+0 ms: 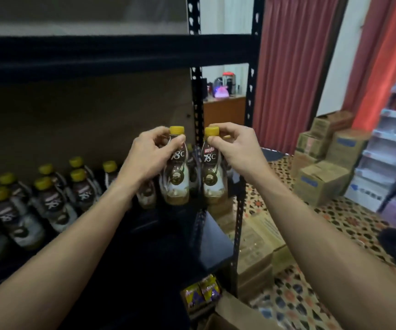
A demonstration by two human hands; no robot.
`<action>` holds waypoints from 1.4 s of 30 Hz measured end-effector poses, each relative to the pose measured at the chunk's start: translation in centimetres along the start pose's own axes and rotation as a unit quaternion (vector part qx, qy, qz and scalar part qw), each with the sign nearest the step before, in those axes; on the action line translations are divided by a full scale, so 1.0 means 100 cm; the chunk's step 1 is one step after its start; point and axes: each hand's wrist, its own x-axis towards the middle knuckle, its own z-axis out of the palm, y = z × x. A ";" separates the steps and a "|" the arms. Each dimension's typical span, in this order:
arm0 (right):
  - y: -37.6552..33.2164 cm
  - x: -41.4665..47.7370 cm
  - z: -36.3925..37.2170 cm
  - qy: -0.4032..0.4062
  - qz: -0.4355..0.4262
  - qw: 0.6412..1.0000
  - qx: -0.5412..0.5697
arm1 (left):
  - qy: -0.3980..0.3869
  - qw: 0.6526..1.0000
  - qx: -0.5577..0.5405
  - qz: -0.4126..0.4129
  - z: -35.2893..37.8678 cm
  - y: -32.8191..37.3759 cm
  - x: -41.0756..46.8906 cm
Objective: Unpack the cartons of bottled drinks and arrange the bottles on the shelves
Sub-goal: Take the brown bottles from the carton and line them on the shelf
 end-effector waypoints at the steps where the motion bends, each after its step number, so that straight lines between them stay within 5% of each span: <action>1: -0.007 0.009 0.006 -0.005 -0.008 1.000 0.002 | 0.010 1.000 0.002 -0.003 -0.011 0.001 0.006; 9: -0.041 0.087 0.074 -0.028 -0.049 0.998 0.006 | 0.136 0.989 0.039 -0.040 -0.088 -0.010 0.052; 17: -0.035 0.134 0.132 0.030 -0.006 0.998 0.057 | 0.208 0.970 0.033 -0.123 -0.127 -0.044 0.066; 24: -0.032 0.150 0.173 -0.081 0.014 0.994 -0.071 | 0.079 0.972 0.158 -0.157 -0.140 -0.075 0.079; 32: -0.009 0.160 0.211 -0.266 -0.008 0.930 -0.255 | -0.120 0.931 0.299 -0.173 -0.144 -0.112 0.097; 42: 0.028 0.164 0.225 -0.338 -0.014 0.881 -0.330 | -0.179 0.902 0.369 -0.134 -0.129 -0.145 0.105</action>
